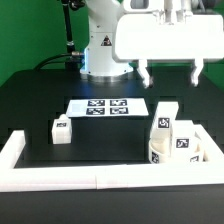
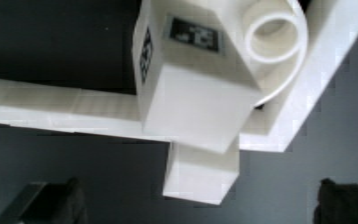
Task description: Assemble stool
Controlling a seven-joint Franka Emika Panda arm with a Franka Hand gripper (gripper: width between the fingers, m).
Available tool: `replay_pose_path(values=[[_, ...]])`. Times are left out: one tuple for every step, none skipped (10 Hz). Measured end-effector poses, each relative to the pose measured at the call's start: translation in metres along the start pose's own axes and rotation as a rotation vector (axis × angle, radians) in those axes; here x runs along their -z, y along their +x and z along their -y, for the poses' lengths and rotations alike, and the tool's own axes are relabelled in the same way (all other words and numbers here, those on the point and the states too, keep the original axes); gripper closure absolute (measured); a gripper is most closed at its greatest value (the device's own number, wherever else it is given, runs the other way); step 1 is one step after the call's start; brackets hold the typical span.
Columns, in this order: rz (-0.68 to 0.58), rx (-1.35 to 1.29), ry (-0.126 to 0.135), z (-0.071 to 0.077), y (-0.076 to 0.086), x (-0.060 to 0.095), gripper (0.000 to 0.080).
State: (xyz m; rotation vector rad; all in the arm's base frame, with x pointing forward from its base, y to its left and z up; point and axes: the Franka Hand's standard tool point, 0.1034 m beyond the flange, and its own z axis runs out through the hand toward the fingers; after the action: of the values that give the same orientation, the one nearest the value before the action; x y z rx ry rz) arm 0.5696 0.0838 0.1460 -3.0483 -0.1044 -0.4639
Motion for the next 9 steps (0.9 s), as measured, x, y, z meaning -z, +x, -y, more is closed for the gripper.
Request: replay_pose_path(values=[[0.122,-0.040,0.056,0.000,0.003,0.008,0.0150],[0.214,-0.069,0.085,-0.005,0.006,0.009,0.0150],[0.245,-0.070,0.080,-0.007,0.008,0.003,0.0150],[0.274,-0.040,0.044,-0.007,0.004,-0.004,0.0150],[0.281,-0.041,0.046,-0.008,0.005,-0.003,0.0150],[0.279,-0.042,0.045,-0.009,0.005,-0.003,0.0150],[0.287,-0.050,0.029,-0.010,0.004,-0.004,0.0150],[0.316,-0.035,-0.005,-0.012,0.000,-0.005,0.0150],[0.346,-0.032,-0.002,-0.016,0.001,0.000,0.0150]])
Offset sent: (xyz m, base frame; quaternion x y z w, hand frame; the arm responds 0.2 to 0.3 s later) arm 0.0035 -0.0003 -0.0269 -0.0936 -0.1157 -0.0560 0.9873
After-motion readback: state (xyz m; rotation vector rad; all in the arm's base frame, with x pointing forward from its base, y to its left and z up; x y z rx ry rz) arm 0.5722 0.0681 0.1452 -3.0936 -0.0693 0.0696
